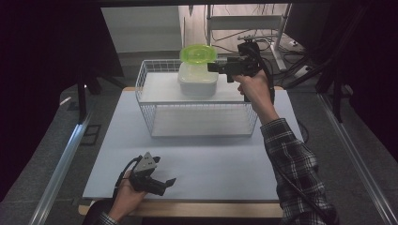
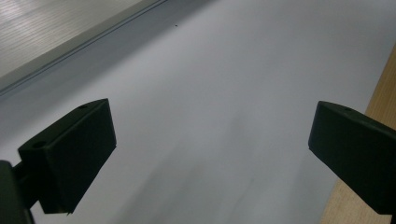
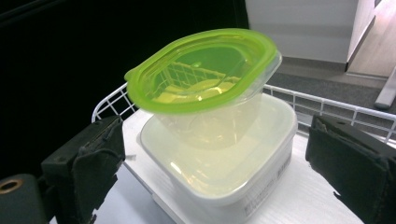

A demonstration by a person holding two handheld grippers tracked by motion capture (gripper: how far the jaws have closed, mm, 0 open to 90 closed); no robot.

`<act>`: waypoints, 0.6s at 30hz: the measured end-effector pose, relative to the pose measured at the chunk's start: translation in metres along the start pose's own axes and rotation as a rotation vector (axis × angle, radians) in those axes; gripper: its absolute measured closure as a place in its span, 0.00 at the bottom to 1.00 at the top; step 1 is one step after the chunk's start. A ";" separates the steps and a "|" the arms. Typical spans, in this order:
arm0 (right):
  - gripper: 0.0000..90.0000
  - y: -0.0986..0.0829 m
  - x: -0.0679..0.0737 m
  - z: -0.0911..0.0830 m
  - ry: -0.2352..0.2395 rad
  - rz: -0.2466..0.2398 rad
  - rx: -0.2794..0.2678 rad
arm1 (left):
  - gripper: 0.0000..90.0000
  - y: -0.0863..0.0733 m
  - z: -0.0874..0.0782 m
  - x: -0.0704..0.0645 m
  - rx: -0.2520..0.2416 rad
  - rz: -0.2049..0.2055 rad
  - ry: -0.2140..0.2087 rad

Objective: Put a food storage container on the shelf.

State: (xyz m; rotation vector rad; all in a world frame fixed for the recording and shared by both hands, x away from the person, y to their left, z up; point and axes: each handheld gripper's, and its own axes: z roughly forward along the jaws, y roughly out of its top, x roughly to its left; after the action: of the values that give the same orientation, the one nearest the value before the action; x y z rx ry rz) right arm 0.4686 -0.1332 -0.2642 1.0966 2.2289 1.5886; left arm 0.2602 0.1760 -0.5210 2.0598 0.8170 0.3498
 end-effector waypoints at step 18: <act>0.05 -0.023 0.018 -0.007 -0.011 -0.111 0.027 | 0.01 0.000 -0.001 0.000 -0.010 -0.013 -0.015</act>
State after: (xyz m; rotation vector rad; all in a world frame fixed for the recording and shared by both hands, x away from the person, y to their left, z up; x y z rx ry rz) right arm 0.4419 -0.1299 -0.2774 0.9676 2.2679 1.5088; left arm 0.2603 0.1764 -0.5205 2.0448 0.8175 0.3305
